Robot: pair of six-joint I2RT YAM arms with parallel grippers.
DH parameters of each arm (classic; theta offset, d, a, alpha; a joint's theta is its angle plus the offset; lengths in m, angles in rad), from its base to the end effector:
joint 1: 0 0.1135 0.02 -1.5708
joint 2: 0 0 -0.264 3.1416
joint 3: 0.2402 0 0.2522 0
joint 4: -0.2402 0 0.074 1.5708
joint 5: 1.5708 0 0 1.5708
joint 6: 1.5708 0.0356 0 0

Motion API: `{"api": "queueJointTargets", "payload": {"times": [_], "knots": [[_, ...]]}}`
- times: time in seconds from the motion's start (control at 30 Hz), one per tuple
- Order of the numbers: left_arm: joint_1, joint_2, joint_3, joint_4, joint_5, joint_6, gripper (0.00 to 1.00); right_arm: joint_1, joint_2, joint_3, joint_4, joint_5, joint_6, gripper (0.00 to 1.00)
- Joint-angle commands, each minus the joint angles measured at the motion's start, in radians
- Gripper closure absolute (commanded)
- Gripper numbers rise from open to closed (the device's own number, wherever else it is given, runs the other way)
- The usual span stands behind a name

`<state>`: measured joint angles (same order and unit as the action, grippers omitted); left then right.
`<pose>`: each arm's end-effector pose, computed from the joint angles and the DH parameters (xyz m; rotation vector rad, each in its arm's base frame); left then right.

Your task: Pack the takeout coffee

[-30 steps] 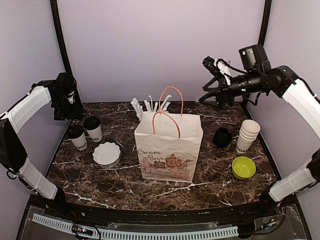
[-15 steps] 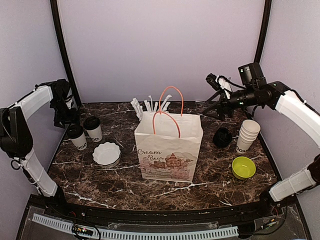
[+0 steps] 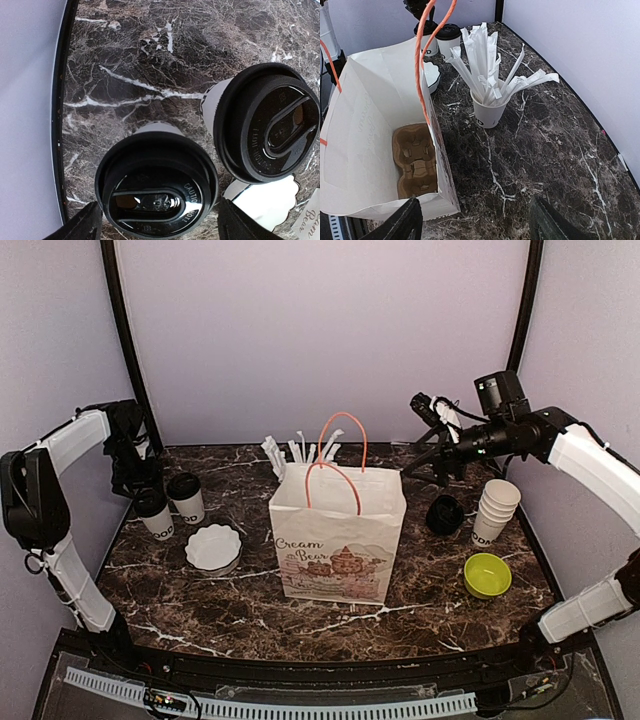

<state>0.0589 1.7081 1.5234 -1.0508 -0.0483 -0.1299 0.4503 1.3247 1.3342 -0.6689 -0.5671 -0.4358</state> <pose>0.3433 0.0220 0.2855 -0.2757 2.7908 0.0508 0.2458 0.1401 0.3681 -1.2048 1.8193 0.6371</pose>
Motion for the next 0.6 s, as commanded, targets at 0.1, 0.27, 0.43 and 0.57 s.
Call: {"api": "queueJointTargets", "payload": {"times": [0.1, 0.27, 0.43, 0.57], "knots": [[0.002, 0.006, 0.023, -0.061, -0.049, -0.007, 0.18, -0.002, -0.011, -0.012, 0.030, -0.037, -0.014, 0.27], [0.002, 0.019, 0.019, -0.059, -0.019, -0.005, 0.17, -0.002, -0.013, -0.015, 0.029, -0.043, -0.018, 0.27], [0.001, 0.043, 0.021, -0.063, -0.004, -0.005, 0.17, -0.002, -0.017, -0.019, 0.028, -0.045, -0.020, 0.27], [-0.001, 0.050, 0.021, -0.059, 0.003, -0.003, 0.17, -0.002, -0.014, -0.021, 0.029, -0.047, -0.021, 0.27]]}}
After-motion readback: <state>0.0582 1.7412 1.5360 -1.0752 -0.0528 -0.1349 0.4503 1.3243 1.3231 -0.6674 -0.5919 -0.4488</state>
